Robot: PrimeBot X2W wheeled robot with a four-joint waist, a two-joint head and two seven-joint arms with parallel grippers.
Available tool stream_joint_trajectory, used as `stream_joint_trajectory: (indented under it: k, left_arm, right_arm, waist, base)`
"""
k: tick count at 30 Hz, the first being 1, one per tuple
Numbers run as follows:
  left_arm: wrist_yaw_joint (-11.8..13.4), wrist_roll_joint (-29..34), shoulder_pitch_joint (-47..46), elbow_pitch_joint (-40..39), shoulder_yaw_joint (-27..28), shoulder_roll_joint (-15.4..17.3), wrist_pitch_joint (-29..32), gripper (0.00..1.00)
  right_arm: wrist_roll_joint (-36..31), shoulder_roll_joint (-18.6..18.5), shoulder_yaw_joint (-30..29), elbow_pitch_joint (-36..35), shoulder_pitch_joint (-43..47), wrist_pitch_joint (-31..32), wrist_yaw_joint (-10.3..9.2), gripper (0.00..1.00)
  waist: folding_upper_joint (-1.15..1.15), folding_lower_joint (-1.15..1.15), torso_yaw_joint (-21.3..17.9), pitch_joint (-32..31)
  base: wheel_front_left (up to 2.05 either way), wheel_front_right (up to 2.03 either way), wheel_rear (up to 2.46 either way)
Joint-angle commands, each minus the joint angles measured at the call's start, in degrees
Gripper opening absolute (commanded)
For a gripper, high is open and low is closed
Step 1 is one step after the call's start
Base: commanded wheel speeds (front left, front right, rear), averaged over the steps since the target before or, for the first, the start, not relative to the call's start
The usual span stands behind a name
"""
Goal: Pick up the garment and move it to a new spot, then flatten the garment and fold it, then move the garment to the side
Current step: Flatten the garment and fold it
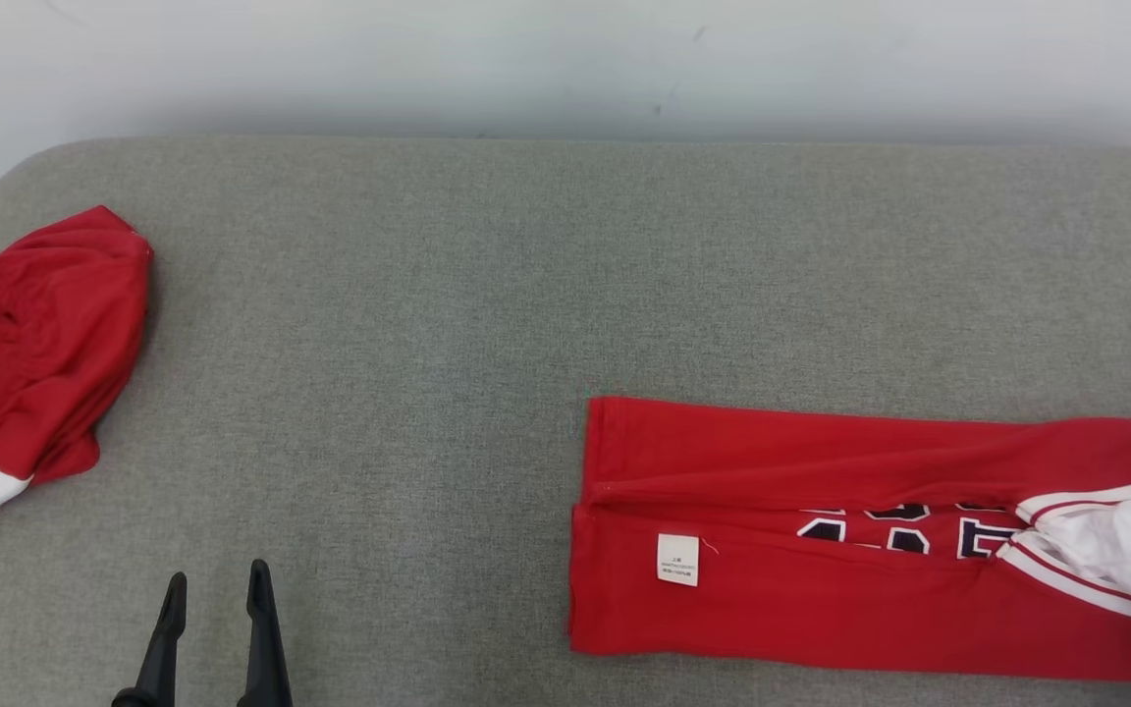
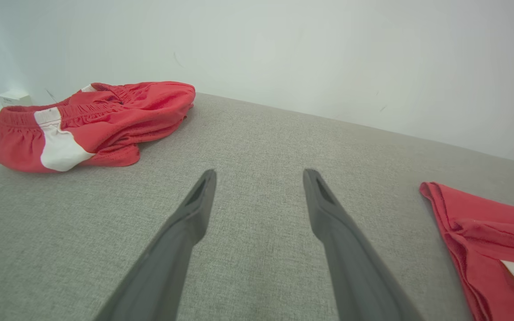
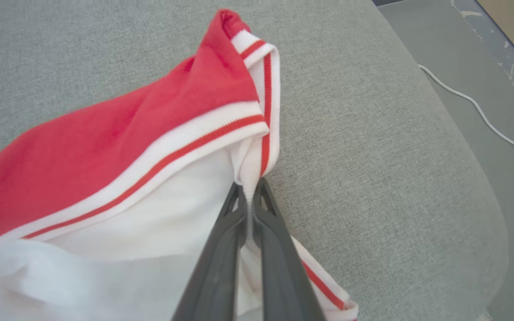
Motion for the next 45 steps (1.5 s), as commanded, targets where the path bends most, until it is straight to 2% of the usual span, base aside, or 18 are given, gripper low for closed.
stream_joint_trajectory:
  k: [1,7,13,14,20,24,32,45]
  left_arm:
    - [0.3,-0.1,0.0,-0.2,0.0,0.0,-0.2,1.0]
    - [0.6,0.2,1.2,-0.5,0.1,0.0,-0.2,1.0]
    - [0.8,-0.5,1.3,-0.2,-0.3,0.0,-0.2,1.0]
    - [0.8,-0.5,1.3,-0.2,-0.3,0.0,-0.2,1.0]
    - [0.7,-0.6,1.5,0.4,-0.7,0.0,-0.2,1.0]
    - [0.5,-0.7,1.5,0.6,-1.0,0.0,-0.2,1.0]
    - [0.6,-1.1,1.0,0.6,-2.1,0.0,-0.2,1.0]
    - [1.2,-1.6,0.6,0.6,-3.1,0.0,-0.2,1.0]
  right_arm:
    - [-0.4,0.4,-0.3,-1.0,0.9,0.4,-0.18,0.0]
    - [2.8,3.3,4.6,-9.1,2.6,5.7,-0.16,0.0]
    - [7.4,5.2,14.7,-19.4,4.7,14.1,-0.16,0.0]
    - [7.4,5.2,14.7,-19.4,4.7,14.1,-0.16,0.0]
    - [9.5,7.4,25.3,-25.5,4.1,18.8,-0.16,0.0]
    - [11.1,9.2,31.0,-23.4,2.1,17.7,-0.16,0.0]
    - [12.2,14.2,37.1,-14.5,-3.0,12.1,-0.16,0.0]
    - [11.9,16.0,42.7,-2.6,-8.6,5.2,-0.16,0.0]
  waist:
    - [0.0,0.0,-0.2,-0.4]
    - [0.0,0.0,-1.2,-1.6]
    - [0.0,0.0,-1.5,-2.6]
    - [0.0,0.0,-1.5,-2.6]
    - [0.0,0.0,-1.3,-3.7]
    - [0.0,0.0,-0.7,-4.0]
    - [0.0,0.0,2.0,-3.3]
    - [0.0,0.0,5.2,-2.0]
  base:
    - [0.0,0.0,0.0]
    - [0.0,0.0,0.0]
    - [0.0,0.0,0.0]
    - [0.0,0.0,0.0]
    - [0.0,0.0,0.0]
    - [0.0,0.0,0.0]
    - [0.0,0.0,0.0]
    - [0.0,0.0,0.0]
